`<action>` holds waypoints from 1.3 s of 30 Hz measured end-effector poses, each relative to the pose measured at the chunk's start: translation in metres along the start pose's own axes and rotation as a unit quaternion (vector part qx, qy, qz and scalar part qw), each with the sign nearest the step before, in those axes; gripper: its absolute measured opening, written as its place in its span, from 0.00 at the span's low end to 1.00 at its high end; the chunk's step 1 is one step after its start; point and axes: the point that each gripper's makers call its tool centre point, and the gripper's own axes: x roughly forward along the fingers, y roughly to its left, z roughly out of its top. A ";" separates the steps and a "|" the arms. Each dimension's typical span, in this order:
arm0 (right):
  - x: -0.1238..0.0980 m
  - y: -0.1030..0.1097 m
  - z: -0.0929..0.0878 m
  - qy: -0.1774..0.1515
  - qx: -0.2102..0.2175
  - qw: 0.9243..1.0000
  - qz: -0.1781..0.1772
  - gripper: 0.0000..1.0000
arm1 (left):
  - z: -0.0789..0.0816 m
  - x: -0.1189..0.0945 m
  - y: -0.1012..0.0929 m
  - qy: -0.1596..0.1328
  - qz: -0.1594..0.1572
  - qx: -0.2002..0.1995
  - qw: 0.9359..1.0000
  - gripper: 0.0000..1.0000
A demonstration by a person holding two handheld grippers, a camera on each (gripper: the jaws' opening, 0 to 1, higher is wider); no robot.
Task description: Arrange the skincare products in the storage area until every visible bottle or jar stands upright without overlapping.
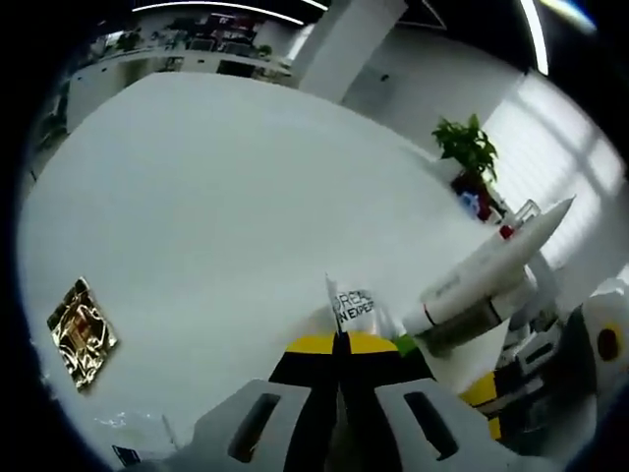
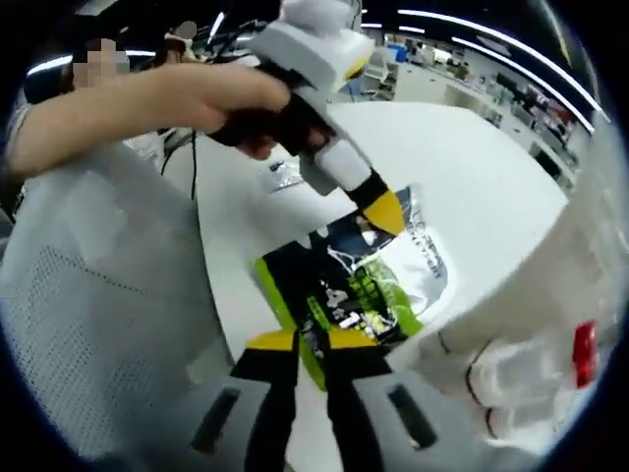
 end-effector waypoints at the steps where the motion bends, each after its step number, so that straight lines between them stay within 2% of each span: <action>1: 0.001 -0.001 -0.002 0.004 -0.004 1.000 -0.003 0.12 | 0.000 0.001 0.000 0.000 0.002 0.003 1.000 0.00; 6: 0.003 -0.008 -0.009 0.016 -0.020 0.999 -0.019 0.11 | -0.001 0.002 0.000 0.003 0.003 0.009 1.000 0.00; 11: 0.005 -0.011 -0.010 0.022 -0.020 0.999 -0.022 0.12 | 0.004 0.003 0.001 -0.013 0.007 0.010 1.000 0.00; 21: 0.010 -0.016 -0.012 0.031 -0.031 0.999 -0.030 0.12 | 0.008 0.006 0.004 -0.022 0.012 0.018 1.000 0.00; 39: 0.013 -0.018 -0.016 0.042 -0.026 0.999 -0.021 0.12 | 0.009 0.009 0.006 -0.029 0.016 0.041 0.999 0.00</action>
